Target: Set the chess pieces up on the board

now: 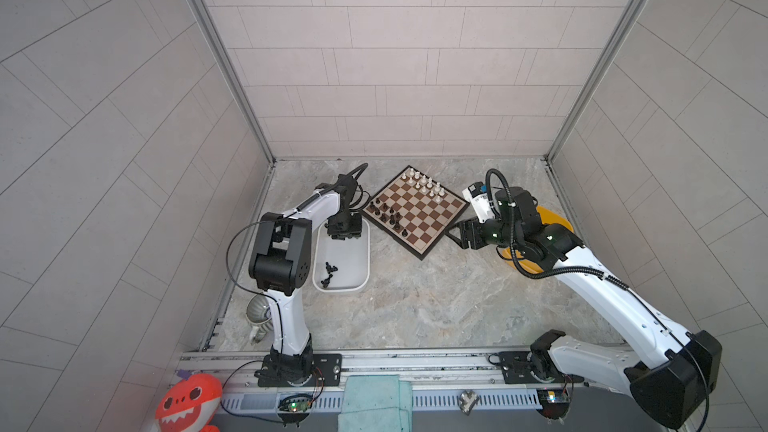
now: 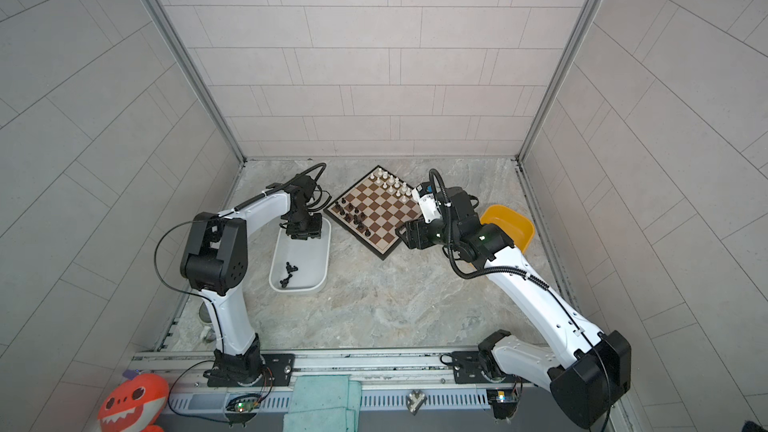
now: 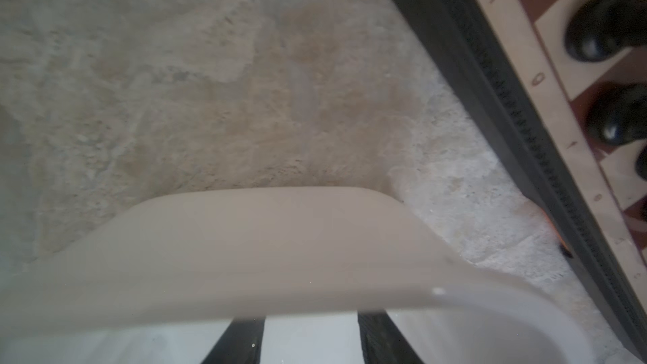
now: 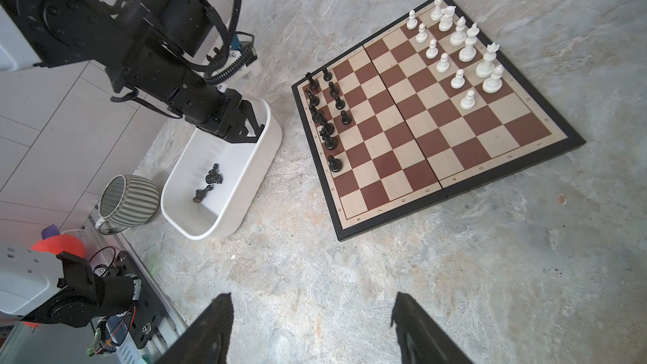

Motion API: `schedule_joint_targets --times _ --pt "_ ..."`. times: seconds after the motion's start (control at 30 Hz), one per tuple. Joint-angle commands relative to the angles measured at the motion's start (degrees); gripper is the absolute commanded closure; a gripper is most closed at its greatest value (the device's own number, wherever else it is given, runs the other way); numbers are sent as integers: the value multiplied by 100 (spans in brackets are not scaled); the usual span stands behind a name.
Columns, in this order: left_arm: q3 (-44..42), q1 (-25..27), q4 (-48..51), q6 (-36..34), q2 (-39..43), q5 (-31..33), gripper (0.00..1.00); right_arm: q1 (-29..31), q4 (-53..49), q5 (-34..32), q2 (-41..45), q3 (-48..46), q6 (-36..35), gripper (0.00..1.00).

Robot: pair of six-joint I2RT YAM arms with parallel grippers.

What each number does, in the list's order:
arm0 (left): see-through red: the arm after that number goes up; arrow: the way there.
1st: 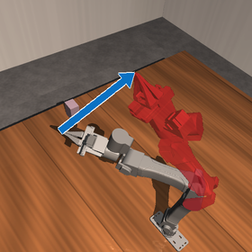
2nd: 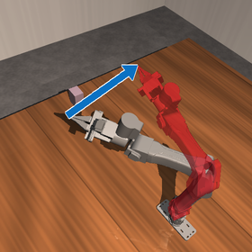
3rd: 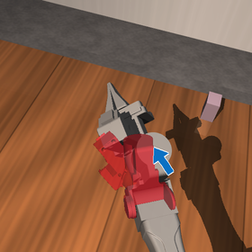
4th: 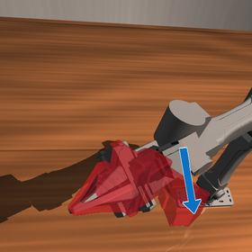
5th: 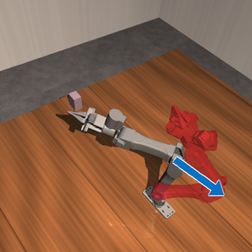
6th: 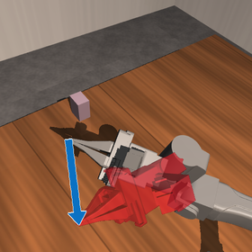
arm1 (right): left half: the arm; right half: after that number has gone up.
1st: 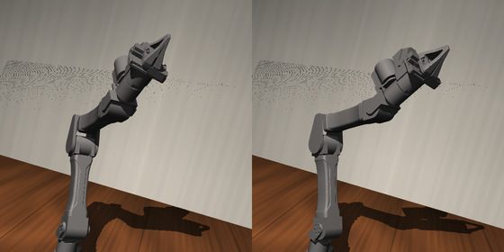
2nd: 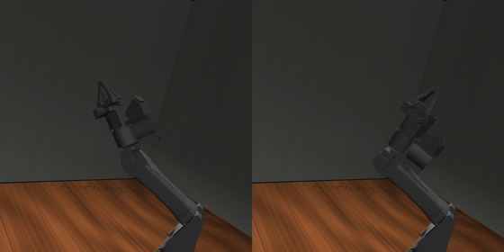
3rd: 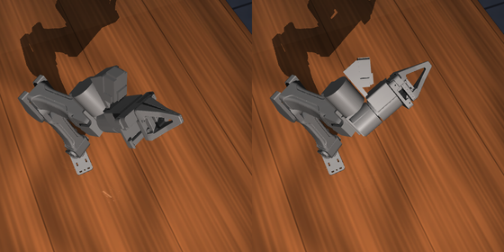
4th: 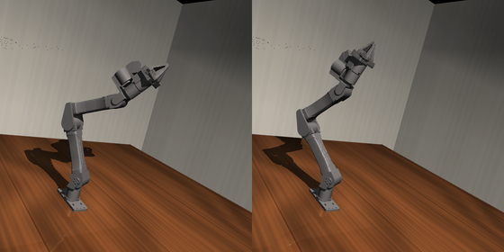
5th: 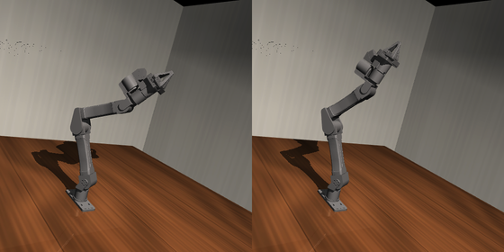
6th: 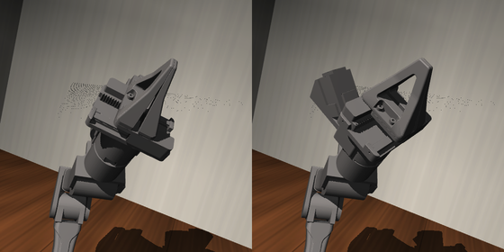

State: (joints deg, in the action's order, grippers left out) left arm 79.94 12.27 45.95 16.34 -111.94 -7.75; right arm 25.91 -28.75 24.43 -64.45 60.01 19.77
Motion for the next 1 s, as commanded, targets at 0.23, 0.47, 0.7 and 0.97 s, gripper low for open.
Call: schedule_joint_targets --times 0.23,0.47,0.7,0.97 --pt "368 -23 285 126 -330 494 59 -16 212 104 -67 -24 8 27" --pt "546 -32 326 81 -501 524 65 -64 230 111 -94 -40 32 27" --pt "566 -31 352 139 -615 527 72 -95 237 124 -103 -53 45 27" --pt "505 -47 287 384 -608 766 74 -126 256 131 -99 -90 45 27"
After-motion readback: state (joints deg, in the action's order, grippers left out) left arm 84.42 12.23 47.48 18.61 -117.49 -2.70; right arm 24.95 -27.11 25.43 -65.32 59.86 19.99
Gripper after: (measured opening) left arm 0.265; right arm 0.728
